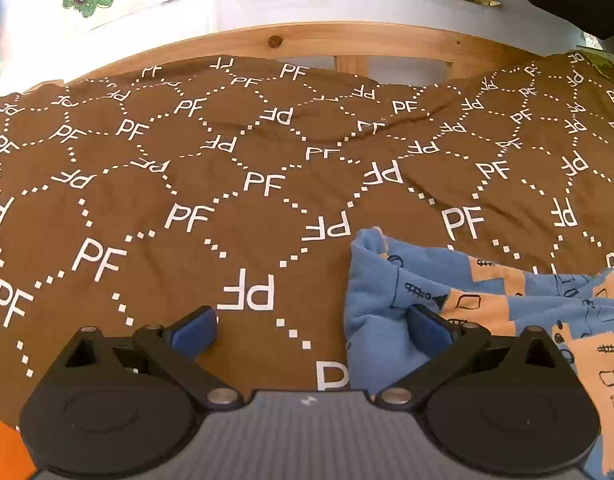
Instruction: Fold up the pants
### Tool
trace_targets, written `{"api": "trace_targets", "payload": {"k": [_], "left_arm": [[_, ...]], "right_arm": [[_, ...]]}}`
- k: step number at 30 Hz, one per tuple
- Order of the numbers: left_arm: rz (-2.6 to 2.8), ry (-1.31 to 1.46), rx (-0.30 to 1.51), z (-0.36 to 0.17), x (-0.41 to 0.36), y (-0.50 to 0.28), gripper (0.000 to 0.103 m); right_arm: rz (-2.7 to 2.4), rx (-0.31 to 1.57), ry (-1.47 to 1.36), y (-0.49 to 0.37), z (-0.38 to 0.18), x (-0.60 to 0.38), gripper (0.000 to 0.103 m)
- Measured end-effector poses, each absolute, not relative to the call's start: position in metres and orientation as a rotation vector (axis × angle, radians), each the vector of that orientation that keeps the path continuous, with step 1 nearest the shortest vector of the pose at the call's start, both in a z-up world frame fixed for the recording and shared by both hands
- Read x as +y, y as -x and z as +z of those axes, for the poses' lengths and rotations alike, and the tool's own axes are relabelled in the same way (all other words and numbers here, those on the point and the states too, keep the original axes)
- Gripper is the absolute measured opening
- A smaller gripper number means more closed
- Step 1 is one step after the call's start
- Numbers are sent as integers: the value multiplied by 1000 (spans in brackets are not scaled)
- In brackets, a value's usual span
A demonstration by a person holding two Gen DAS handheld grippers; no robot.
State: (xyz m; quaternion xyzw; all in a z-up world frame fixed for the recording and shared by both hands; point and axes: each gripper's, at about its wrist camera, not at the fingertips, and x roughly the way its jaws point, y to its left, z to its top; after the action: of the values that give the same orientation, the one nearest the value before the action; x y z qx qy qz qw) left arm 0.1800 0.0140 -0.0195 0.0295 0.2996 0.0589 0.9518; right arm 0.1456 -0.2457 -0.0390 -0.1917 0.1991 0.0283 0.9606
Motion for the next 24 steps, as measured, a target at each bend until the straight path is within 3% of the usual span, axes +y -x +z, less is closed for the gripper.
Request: {"api": "trace_targets", "payload": {"k": [4, 9, 15, 24], "left_arm": [[126, -76, 573, 1, 6, -158, 102], [7, 108, 637, 19, -1, -126, 103], [-1, 33, 754, -11, -14, -97, 103], [-18, 53, 685, -20, -6, -71, 103]], "right_arm": [[80, 284, 433, -114, -23, -237, 102], [155, 302, 420, -90, -11, -224, 102], [136, 390, 483, -70, -26, -222, 102], [126, 350, 469, -52, -39, -226, 102]]}}
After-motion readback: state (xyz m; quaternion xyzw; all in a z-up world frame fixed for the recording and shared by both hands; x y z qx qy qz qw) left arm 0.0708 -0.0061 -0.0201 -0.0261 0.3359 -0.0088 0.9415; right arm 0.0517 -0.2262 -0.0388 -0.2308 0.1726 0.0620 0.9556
